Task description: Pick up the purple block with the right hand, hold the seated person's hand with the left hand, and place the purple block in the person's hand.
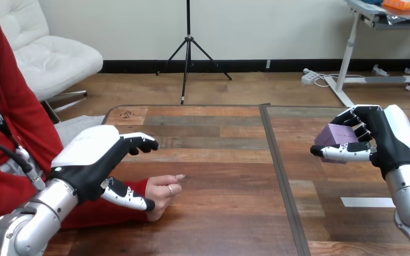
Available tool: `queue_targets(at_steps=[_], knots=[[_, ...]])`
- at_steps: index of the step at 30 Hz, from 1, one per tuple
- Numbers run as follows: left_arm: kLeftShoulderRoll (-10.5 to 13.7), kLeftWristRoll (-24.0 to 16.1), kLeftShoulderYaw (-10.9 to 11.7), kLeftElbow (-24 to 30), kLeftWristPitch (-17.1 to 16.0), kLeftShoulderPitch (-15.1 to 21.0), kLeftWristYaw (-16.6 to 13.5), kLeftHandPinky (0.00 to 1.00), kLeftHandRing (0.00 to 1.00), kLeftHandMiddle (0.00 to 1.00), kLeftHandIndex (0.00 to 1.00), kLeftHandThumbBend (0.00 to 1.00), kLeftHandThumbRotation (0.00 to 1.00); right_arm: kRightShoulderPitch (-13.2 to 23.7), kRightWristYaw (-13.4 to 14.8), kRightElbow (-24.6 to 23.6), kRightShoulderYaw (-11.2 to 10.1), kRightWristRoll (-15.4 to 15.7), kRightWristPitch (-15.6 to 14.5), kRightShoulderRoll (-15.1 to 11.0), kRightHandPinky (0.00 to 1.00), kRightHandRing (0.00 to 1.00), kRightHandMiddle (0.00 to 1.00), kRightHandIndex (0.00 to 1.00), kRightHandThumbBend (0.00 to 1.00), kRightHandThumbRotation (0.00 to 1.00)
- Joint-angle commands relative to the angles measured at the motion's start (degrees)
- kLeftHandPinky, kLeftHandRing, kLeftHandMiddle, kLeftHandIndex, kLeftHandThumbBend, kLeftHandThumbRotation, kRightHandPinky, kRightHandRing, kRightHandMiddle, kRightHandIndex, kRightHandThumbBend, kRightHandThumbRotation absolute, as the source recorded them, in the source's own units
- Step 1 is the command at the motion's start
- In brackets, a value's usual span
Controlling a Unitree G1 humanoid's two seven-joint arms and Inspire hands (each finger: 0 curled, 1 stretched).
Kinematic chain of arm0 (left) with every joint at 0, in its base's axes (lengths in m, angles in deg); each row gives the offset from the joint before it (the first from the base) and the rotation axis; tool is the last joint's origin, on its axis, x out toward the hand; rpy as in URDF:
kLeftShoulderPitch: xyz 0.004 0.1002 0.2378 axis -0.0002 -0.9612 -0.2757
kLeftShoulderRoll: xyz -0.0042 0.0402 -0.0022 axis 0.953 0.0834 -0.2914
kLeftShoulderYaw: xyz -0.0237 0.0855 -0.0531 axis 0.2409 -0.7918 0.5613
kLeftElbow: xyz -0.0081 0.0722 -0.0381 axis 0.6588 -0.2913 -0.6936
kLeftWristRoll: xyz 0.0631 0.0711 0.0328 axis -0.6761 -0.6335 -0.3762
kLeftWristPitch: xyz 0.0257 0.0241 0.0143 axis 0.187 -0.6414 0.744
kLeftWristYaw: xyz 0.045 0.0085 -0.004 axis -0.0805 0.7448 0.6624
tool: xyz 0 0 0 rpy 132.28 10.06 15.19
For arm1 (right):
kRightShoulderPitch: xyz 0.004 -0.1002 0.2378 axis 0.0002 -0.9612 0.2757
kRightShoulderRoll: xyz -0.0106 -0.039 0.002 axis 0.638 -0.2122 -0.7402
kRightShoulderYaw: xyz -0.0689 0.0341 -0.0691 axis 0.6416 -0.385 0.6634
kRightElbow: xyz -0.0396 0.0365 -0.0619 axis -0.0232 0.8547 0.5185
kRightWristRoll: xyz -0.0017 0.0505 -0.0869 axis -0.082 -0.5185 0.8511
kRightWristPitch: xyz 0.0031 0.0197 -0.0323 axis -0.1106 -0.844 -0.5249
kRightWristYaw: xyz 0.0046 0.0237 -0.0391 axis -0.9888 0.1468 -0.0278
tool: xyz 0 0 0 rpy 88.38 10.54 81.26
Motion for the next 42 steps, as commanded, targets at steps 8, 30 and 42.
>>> queue_targets(at_steps=[8, 30, 42], knots=[[2.54, 0.43, -3.05, -0.99, 5.47, 7.17, 5.84, 0.76, 0.79, 0.80, 0.79, 0.93, 0.20, 3.90, -0.18, -2.20, -1.11, -0.65, 0.23, -0.81, 0.38, 0.42, 0.46, 0.47, 0.80, 0.00], [3.07, -0.02, -6.76, -1.69, 12.84, 9.92, 11.97, 0.76, 0.82, 0.82, 0.82, 0.90, 0.21, 3.82, -0.07, -1.79, -1.17, -0.63, 0.95, -0.96, 0.38, 0.42, 0.47, 0.46, 0.81, 0.00], [3.64, -1.14, -9.15, -2.24, 15.53, 11.38, 13.25, 0.76, 0.82, 0.82, 0.82, 0.89, 0.18, 3.74, -0.03, -1.80, -1.26, -0.76, 0.61, -0.75, 0.37, 0.42, 0.47, 0.46, 0.81, 0.00]])
